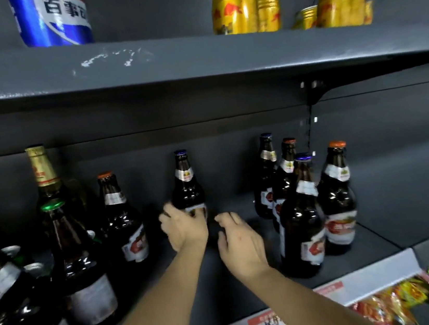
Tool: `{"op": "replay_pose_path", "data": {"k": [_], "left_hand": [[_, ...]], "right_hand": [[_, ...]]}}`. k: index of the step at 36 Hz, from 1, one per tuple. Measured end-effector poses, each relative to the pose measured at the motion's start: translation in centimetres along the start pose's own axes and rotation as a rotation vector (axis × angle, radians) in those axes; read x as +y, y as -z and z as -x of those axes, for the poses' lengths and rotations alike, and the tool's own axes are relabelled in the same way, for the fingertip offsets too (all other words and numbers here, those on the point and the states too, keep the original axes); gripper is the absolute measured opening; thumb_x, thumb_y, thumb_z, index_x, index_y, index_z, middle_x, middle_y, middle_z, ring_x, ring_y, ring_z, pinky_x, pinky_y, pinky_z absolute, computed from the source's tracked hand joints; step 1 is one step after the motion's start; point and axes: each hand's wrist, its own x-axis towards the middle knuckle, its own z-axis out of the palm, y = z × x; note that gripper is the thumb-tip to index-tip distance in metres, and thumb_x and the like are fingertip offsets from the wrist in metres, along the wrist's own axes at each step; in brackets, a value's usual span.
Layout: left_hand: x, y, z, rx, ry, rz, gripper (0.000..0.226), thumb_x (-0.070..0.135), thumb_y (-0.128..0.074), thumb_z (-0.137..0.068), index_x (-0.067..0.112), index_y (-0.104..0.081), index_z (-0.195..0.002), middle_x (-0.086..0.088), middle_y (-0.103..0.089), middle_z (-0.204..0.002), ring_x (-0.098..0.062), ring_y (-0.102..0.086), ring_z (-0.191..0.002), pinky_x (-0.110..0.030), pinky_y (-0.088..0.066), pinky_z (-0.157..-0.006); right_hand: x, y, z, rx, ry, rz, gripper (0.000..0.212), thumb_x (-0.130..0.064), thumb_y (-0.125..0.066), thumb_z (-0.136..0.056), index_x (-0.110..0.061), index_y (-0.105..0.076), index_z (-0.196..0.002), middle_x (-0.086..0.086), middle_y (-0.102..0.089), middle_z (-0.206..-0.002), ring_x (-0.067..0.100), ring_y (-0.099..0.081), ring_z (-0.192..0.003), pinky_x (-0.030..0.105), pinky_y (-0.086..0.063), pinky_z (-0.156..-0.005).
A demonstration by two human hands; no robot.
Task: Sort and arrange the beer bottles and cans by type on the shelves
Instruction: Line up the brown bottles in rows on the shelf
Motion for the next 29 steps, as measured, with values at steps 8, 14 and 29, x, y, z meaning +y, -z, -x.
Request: {"op": "replay_pose_path", "data": {"k": [8,14,29], "left_hand": [[2.4,-1.2,5.0,-0.365,-0.263,0.239,0.03,0.001,-0.063,-0.082,0.007,-0.056,-0.111,-0.009,-0.06,-0.107,-0.029,-0.06,-0.102,-0.042,-0.049,-0.092],[4.1,-1.0,9.7,-0.869,-0.304,0.243,0.082,0.001,-0.08,-0.071,0.011,-0.035,-0.139,0.003,-0.052,-0.126,-0.009,-0.05,-0.115,-0.015,-0.042,-0.09],[4.5,-2.1,11.4,-0.632,-0.145,0.226,0.068,0.026,-0.084,-0.065,0.021,-0.036,-0.113,0.0,-0.061,-0.11,-0.019,-0.06,-0.103,-0.033,-0.051,-0.087]], "right_hand": [[-0.8,7.5,-0.3,0.369,0.176,-0.025,0.026,-0.018,-0.036,-0.073,-0.015,-0.058,-0.087,0.0,-0.057,-0.081,0.022,-0.059,-0.072,0.029,-0.046,-0.058],[-0.6,12.0,-2.0,0.628,0.12,-0.012,0.033,-0.017,-0.043,-0.077,-0.011,-0.06,-0.104,0.005,-0.061,-0.102,0.022,-0.05,-0.094,0.036,-0.041,-0.078],[1.7,12.3,-1.8,0.106,-0.343,-0.139,0.05,-0.04,-0.045,-0.098,-0.012,-0.036,-0.138,0.012,-0.063,-0.115,0.032,-0.059,-0.108,0.038,-0.045,-0.078]]}}
